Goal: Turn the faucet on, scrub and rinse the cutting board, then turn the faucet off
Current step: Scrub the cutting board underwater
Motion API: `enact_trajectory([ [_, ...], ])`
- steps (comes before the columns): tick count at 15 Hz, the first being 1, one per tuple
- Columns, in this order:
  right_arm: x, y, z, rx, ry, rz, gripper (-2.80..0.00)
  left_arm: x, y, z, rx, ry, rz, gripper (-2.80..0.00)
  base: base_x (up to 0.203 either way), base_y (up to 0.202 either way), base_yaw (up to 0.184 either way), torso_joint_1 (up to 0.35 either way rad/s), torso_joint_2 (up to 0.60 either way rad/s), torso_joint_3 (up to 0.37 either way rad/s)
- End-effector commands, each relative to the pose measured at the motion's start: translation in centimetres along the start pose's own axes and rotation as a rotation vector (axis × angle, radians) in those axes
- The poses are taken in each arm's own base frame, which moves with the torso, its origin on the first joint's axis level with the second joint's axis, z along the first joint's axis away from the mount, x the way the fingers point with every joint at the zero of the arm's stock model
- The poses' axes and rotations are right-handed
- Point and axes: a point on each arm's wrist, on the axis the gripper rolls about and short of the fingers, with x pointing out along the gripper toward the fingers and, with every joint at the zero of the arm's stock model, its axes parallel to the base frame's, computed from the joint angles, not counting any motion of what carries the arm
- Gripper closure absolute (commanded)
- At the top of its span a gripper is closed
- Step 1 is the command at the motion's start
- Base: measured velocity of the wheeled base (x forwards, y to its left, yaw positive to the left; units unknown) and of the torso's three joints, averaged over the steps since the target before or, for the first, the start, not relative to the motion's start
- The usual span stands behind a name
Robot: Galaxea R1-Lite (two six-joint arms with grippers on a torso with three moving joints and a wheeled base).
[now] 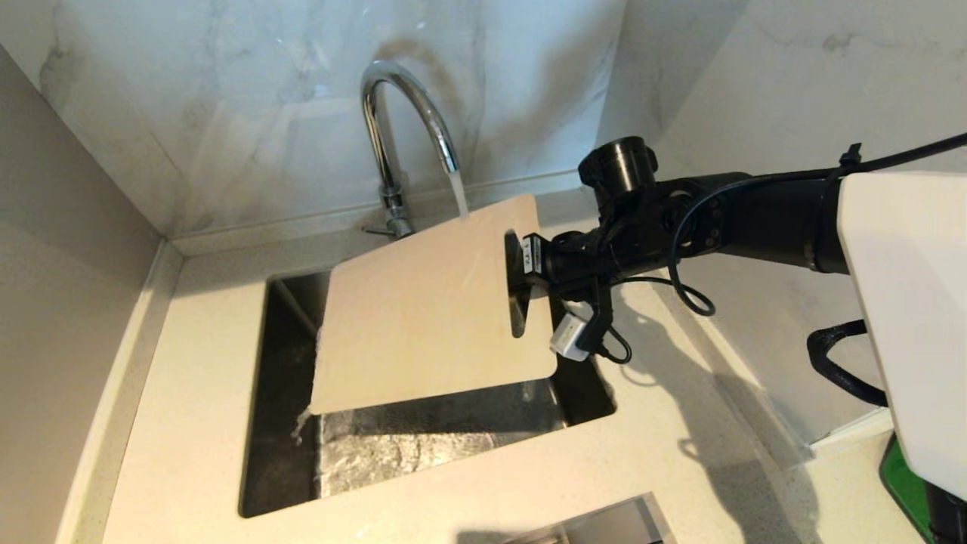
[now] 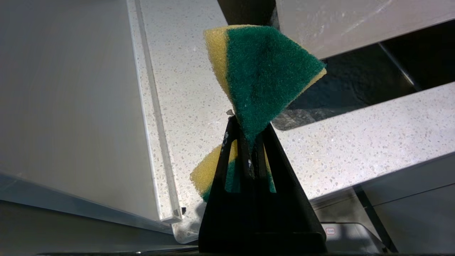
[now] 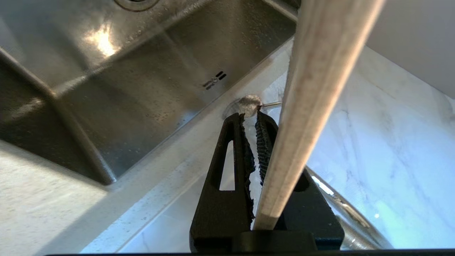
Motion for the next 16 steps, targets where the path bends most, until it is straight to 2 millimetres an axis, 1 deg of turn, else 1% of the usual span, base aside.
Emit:
enact_trajectory([
  [1,0.65,0.13,0.17,-0.013,-0.014,-0.005,0.00,0.00,0.00,-0.09,-0.001,0.000,0.000,0.00,0.000,0.000,0.000,0.000,0.00,0.000],
  [16,0.83,-0.04,-0.49,-0.051,0.042,-0.030,0.00,0.01,0.00,-0.09,0.000,0.001,0.000,0.00,0.000,0.000,0.000,0.000,0.00,0.000],
])
